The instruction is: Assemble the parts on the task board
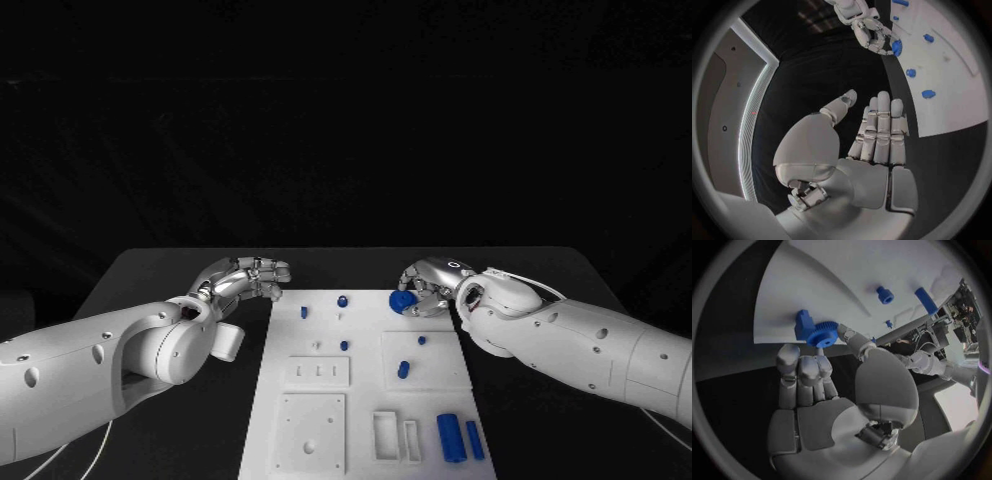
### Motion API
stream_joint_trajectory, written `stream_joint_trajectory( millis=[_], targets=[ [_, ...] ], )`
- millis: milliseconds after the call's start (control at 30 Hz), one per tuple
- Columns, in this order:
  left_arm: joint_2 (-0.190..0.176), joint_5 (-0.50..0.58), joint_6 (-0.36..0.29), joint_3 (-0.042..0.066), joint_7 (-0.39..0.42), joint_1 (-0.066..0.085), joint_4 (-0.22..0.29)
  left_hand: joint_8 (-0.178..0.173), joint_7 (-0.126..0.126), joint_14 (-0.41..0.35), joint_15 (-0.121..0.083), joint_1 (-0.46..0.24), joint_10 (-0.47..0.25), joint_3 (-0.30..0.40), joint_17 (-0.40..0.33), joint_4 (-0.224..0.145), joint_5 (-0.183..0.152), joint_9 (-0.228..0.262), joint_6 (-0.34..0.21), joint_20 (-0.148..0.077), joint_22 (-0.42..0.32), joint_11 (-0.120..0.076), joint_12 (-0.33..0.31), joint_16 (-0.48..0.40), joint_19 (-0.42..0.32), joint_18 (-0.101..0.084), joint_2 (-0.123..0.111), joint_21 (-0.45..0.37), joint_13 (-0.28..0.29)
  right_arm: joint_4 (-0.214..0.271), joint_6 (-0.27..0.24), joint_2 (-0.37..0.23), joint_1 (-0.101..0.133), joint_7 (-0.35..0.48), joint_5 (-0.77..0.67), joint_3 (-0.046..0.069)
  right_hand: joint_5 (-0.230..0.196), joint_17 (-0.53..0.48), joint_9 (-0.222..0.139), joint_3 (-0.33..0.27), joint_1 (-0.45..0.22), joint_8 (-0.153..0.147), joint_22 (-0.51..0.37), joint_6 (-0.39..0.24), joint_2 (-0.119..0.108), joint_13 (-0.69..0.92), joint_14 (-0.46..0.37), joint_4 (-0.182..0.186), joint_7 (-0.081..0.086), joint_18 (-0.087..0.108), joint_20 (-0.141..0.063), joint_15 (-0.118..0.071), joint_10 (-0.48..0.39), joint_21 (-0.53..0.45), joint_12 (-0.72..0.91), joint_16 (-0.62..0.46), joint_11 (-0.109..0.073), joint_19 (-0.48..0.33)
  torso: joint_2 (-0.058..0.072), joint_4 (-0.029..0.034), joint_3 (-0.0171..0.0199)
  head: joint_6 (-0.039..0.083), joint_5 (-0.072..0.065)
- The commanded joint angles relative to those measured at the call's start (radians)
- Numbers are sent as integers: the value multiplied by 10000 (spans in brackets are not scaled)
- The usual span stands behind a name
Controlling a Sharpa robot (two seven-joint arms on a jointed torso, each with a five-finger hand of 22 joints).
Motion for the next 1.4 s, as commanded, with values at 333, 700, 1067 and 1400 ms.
stream_joint_trajectory(
  millis=[333, 700, 1067, 1400],
  targets=[
    [27, -56, 272, 9, -20, 23, -3, -35, 63, -94, 26, -47, -47, 74, 11, -19, 18, -22, -27, 12, 178, 32, -53, -48, -69, 119, -7, 38, -5, -191, 834, -8, -14, 156, 605, -5, -122, 184, 4, 365, -418, -24, 196, 36, 333, 77, -38, 773, 102, 855, -95, 40, 83, 218, 32, -17, 17, -98, -9, 3, -13, -43, -27],
    [41, -95, 269, 9, -47, 23, -26, -38, 68, -100, 31, -52, -59, 73, 11, -19, 21, -25, -35, 17, 177, 38, -62, -53, -75, 117, -12, 39, -7, -212, 937, 10, -13, 140, 382, -6, -1227, 342, -18, 2067, -101, -50, 195, 48, 524, 106, 4, 1598, 104, 855, -91, 40, 48, 335, -21, -126, 17, -183, -5, 1, -14, -63, -27],
    [42, -98, 308, 9, -34, 22, -25, -43, 74, -107, 36, -58, -73, 71, 10, -20, 23, -30, -49, 22, 176, 44, -70, -58, -82, 115, -19, 41, -9, -150, 732, 91, -95, 90, -605, -51, -743, 483, 39, 1478, -92, 17, 183, 89, 179, 182, 43, 704, 90, 855, -100, 33, 105, 528, 13, -164, 7, -203, -7, 5, -4, -75, -44],
    [11, -99, 275, 8, -41, 22, -18, -52, 85, -114, 42, -68, -94, 69, 10, -19, 38, -37, -69, 27, 175, 54, -80, -65, -91, 115, -29, 44, -13, -207, 638, 105, -212, 34, -954, -96, -1010, 557, 84, 890, -256, 80, 139, 161, 139, 168, 59, 349, 42, 855, -102, -11, 83, 532, -43, -239, -40, -240, -11, -6, 0, -93, -24]
  ],
)
